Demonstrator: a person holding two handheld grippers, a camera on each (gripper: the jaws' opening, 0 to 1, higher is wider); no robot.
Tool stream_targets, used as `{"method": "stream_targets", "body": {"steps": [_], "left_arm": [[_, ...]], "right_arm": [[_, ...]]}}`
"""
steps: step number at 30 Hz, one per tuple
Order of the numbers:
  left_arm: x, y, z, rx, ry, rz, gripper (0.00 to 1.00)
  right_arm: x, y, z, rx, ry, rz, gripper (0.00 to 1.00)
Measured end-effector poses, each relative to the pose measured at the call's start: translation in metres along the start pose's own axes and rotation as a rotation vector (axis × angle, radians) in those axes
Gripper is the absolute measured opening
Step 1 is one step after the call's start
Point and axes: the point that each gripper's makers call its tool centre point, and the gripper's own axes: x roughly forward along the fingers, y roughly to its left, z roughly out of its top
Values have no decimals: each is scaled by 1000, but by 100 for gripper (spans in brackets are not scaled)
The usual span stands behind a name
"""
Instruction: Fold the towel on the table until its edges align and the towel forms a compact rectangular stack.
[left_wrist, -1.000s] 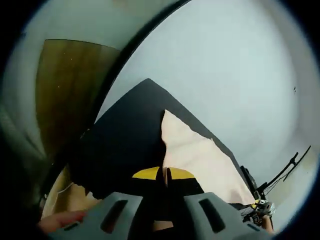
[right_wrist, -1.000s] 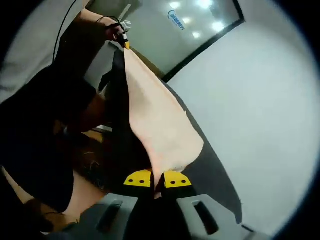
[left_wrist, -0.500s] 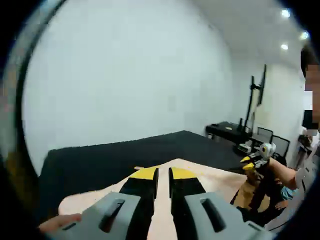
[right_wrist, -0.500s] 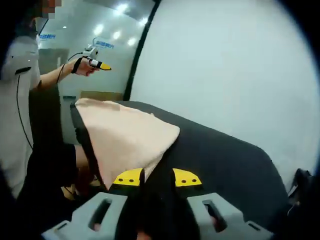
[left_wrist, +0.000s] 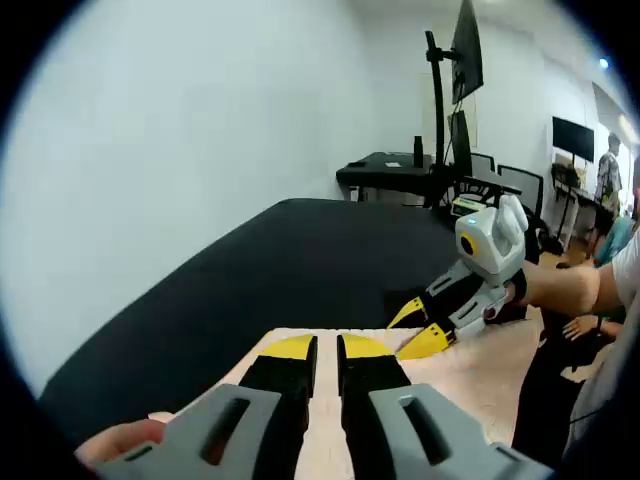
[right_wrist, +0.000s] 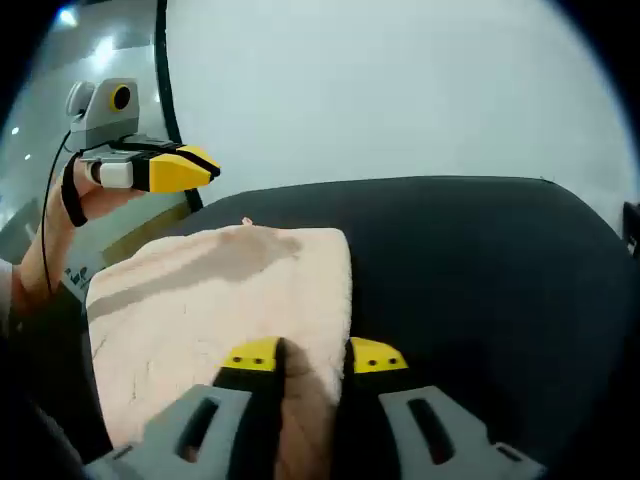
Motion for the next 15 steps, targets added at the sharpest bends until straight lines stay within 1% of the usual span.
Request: {"method": "stream_targets", "body": {"steps": [1,2,3,4,5,6,7,8,9,10,12,13,14,15], "left_arm": [[-5,10,-5,-3,-5,30,7],[-16,25,-13,4,-11,84,7],[-23,35,-18,4,-19,117,7],[-33,46,-24,-5,-40,149,7],[-36,49,-26,-8,-46,157,7],[-44,53,-33,-23,-56,165,7],[-49,55,-37,-28,-58,169,7],[-57,57,-43,-24,-59,179,7],[-59,61,-45,-13,-62,196,7],[-66,65,-47,17,-68,220,7],[-75,67,-47,52,-80,250,7],[-82,68,-46,68,-89,259,7],[-85,65,-46,79,-100,261,7],[-91,63,-45,91,-111,257,7]], "right_arm": [[-1,4,10,-111,-43,-31,3],[-1,22,23,-260,-98,-42,3],[0,35,28,-314,-101,-47,3],[0,51,32,-388,-113,-50,3],[-3,84,34,-513,-127,-25,3],[-2,103,34,-595,-123,-23,3],[-1,129,32,-710,-118,-29,3],[1,145,30,-779,-128,-24,2],[3,161,26,-834,-123,-13,2],[8,184,19,-905,-107,-4,2],[14,208,5,-963,-66,10,2],[19,211,-2,-1004,-70,24,2],[22,217,-7,-1016,-64,27,2],[27,220,-16,-1045,-37,21,3]]}}
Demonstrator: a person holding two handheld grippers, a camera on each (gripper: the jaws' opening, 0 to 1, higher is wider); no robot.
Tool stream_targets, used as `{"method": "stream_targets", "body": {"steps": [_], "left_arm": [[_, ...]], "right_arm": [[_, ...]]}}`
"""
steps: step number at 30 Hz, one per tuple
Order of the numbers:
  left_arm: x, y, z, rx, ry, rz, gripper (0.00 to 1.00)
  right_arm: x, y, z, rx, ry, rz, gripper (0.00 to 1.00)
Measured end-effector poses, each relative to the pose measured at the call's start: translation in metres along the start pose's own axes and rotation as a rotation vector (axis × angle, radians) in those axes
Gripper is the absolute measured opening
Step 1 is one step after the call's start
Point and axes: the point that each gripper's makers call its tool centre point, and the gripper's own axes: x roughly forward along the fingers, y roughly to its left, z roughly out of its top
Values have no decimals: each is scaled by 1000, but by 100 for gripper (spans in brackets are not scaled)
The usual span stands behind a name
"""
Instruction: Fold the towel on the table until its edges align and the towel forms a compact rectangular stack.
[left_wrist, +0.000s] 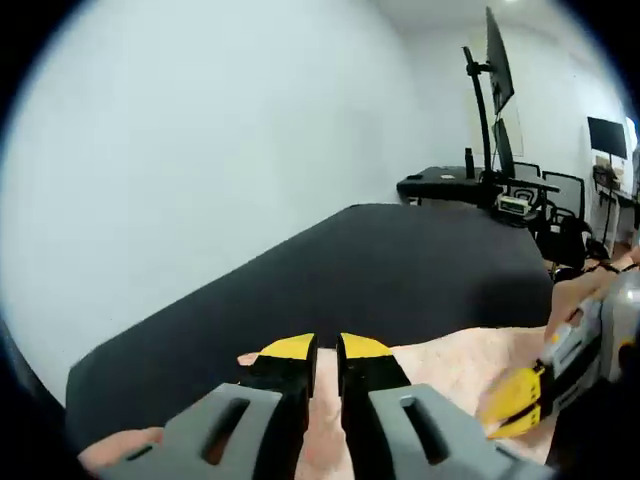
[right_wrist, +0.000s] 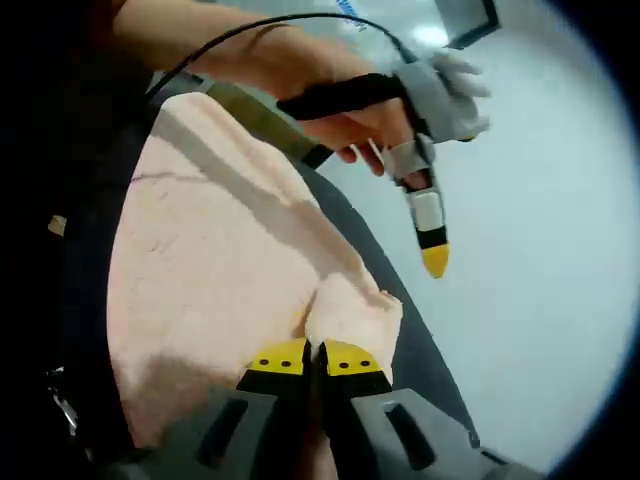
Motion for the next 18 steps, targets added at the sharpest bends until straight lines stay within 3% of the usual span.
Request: {"method": "stream_targets", "body": {"steps": [2,5,6,8,9,10,11,13,14,15,16,18], "left_arm": [[-4,-2,-2,6,1,-3,7],[-14,-6,-15,26,5,-11,7],[-15,-5,-18,6,-9,-13,7],[-27,-2,-30,-108,-53,-21,7],[-37,-1,-39,-172,-80,-28,8],[-41,0,-42,-194,-87,-24,8],[-56,8,-56,-231,-93,0,8],[-81,22,-76,-251,-93,47,8],[-91,29,-82,-256,-95,63,8],[-105,38,-91,-269,-96,82,8],[-113,48,-97,-280,-96,107,8],[-133,80,-113,-288,-85,192,9]], "right_arm": [[5,6,-4,-76,25,-16,3],[3,6,-5,-43,15,-10,5],[0,7,1,-12,-29,17,9],[-12,1,10,277,-84,92,25],[-26,-8,18,433,-137,165,31],[-35,-19,20,539,-175,197,33],[-43,-36,18,639,-208,204,31],[-55,-85,-2,824,-247,199,29],[-51,-102,-13,889,-227,199,27],[-43,-123,-36,947,-192,200,25],[-34,-131,-54,932,-149,199,23],[-12,-135,-71,778,-146,261,21]]}}
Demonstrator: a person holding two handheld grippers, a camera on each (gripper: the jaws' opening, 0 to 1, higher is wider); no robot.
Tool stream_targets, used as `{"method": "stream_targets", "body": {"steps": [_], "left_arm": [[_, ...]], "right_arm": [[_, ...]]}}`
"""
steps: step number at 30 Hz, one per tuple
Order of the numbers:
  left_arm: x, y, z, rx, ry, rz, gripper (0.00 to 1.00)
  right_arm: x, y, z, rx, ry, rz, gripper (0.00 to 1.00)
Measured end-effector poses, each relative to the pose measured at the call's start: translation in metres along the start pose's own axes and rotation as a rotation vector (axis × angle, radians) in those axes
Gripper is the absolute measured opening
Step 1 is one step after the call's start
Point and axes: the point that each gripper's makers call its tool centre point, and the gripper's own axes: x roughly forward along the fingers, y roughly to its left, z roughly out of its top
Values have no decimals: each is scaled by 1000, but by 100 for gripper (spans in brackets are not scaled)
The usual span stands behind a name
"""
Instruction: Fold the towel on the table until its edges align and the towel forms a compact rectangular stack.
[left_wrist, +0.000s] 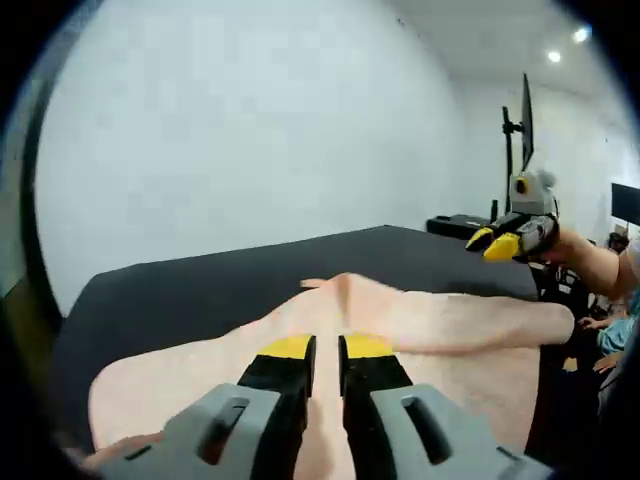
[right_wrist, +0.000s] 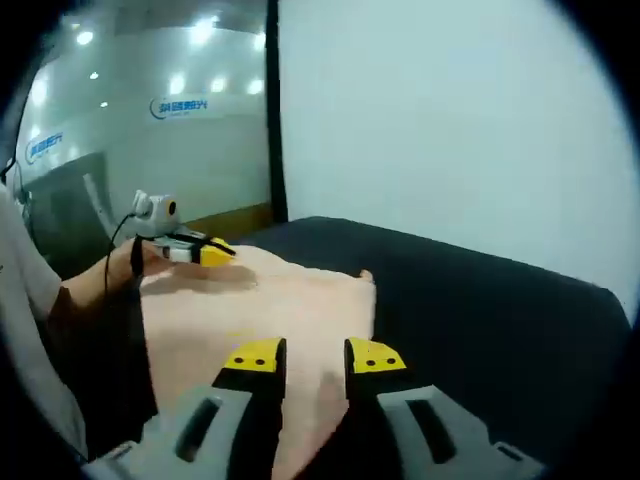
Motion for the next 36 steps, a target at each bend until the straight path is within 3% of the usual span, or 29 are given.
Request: {"method": "stream_targets", "body": {"steps": [1,2,4,6,7,8,10,11,13,14,15,16,19,22,24,32,36], "left_arm": [[-5,12,1,-15,-8,24,9],[-11,29,6,-8,-44,37,8],[-20,45,9,-33,-117,51,8],[-25,41,5,-84,-159,3,8],[-27,42,0,-77,-163,1,8],[-27,42,-6,-63,-165,7,8],[-27,43,-18,-54,-172,28,8],[-27,47,-20,-83,-188,46,8],[-28,50,-24,-85,-193,57,8],[-30,51,-20,-61,-185,66,8],[-33,48,-7,-77,-259,48,8],[-33,46,-5,-89,-275,31,8],[-28,45,-15,-48,-215,43,8],[-29,43,-13,-50,-225,29,8],[-30,41,-12,-55,-233,24,8],[-31,42,-13,-51,-233,42,8],[-30,42,-14,-31,-223,52,8]], "right_arm": [[11,1,-9,-11,35,45,21],[23,-6,-21,53,82,77,23],[47,-16,-28,97,80,116,30],[63,-23,-33,114,84,126,30],[69,-23,-35,126,89,139,30],[74,-22,-48,139,146,132,30],[83,-24,-55,128,152,143,29],[77,1,-64,166,181,184,28],[72,15,-51,175,105,244,17],[71,13,-50,171,105,220,15],[71,6,-49,172,116,195,10],[70,5,-49,153,111,183,8],[63,3,-39,168,85,158,7],[50,-11,-29,175,47,88,7],[37,-15,-26,184,35,88,6],[4,-122,-28,214,40,-35,5],[-15,-182,-49,226,98,-151,5]]}}
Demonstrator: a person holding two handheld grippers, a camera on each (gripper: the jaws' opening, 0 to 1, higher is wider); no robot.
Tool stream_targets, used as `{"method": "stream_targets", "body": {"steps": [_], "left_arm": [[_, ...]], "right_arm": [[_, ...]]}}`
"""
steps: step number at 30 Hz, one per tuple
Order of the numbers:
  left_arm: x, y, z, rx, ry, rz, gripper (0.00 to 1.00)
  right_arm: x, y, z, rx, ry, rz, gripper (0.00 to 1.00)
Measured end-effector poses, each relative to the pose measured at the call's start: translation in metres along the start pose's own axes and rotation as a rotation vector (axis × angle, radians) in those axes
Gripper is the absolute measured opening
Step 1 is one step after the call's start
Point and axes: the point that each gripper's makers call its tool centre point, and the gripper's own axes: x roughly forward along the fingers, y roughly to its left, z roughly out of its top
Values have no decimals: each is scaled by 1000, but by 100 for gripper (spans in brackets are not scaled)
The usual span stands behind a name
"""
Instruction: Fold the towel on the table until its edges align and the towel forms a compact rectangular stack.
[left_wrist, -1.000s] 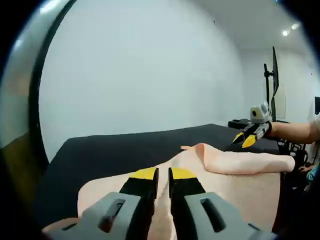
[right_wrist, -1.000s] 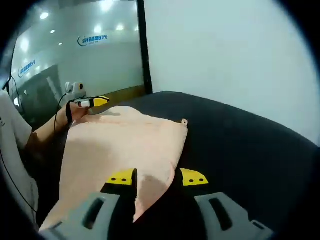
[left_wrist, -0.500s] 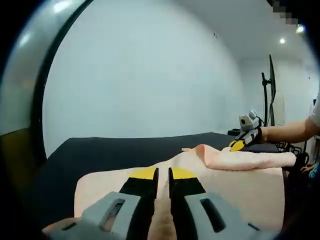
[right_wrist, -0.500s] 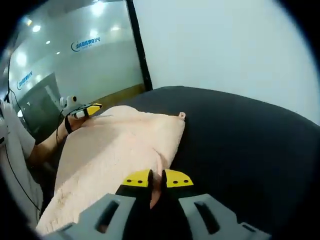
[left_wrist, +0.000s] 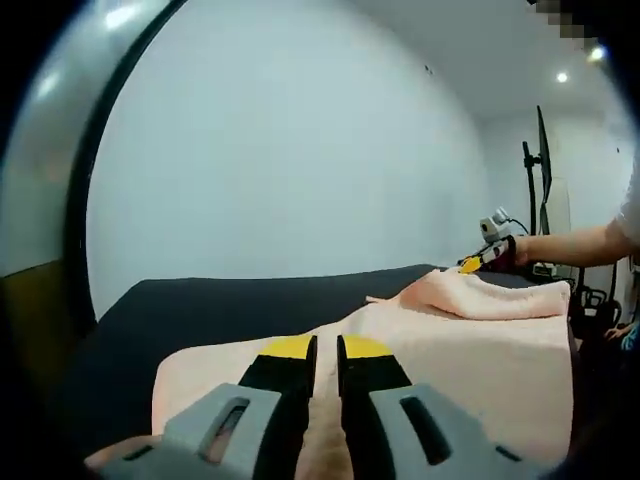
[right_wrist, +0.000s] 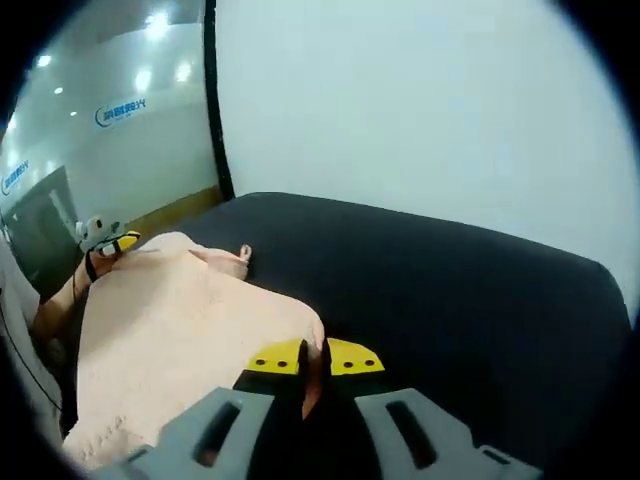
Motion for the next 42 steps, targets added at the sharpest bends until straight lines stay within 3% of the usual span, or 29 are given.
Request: {"method": "stream_targets", "body": {"steps": [2,4,11,17,18,20,21,23,25,27,28,29,31,32,34,37,41,42], "left_arm": [[0,1,0,18,-3,4,8],[0,3,0,21,3,8,8],[-3,7,3,52,-9,34,8],[-5,9,10,52,-41,47,8],[-5,9,10,53,-40,48,8],[-5,9,11,60,-44,50,8],[-5,9,11,62,-44,49,8],[-6,7,11,70,-42,50,8],[-6,8,11,72,-43,52,8],[-7,9,12,69,-51,55,8],[-7,9,13,69,-52,56,8],[-7,10,13,68,-52,53,8],[-6,9,12,73,-50,53,8],[-6,9,12,80,-49,51,8],[-5,9,13,73,-58,44,8],[-6,10,15,68,-66,49,8],[-7,11,15,55,-69,60,8],[-6,11,14,53,-66,59,8]], "right_arm": [[-3,-26,-4,6,4,-43,5],[-7,-36,-14,7,21,-86,5],[-13,-47,-56,42,104,-145,6],[-26,-57,-54,100,52,-159,7],[-24,-54,-52,95,33,-146,9],[-25,-52,-63,-4,115,-177,23],[-27,-48,-61,-22,101,-179,27],[-47,-38,-45,-24,10,-206,26],[-81,-25,-29,-96,-76,-234,26],[-118,11,-34,-135,-101,-218,25],[-140,43,-40,-169,-115,-178,24],[-147,55,-42,-176,-126,-159,23],[-174,102,-66,-184,-109,-72,22],[-184,123,-89,-233,-59,-53,22],[-193,142,-126,-343,44,-50,22],[-191,154,-144,-345,33,-46,23],[-175,127,-138,-456,-15,-181,18],[-170,127,-140,-454,-11,-164,16]]}}
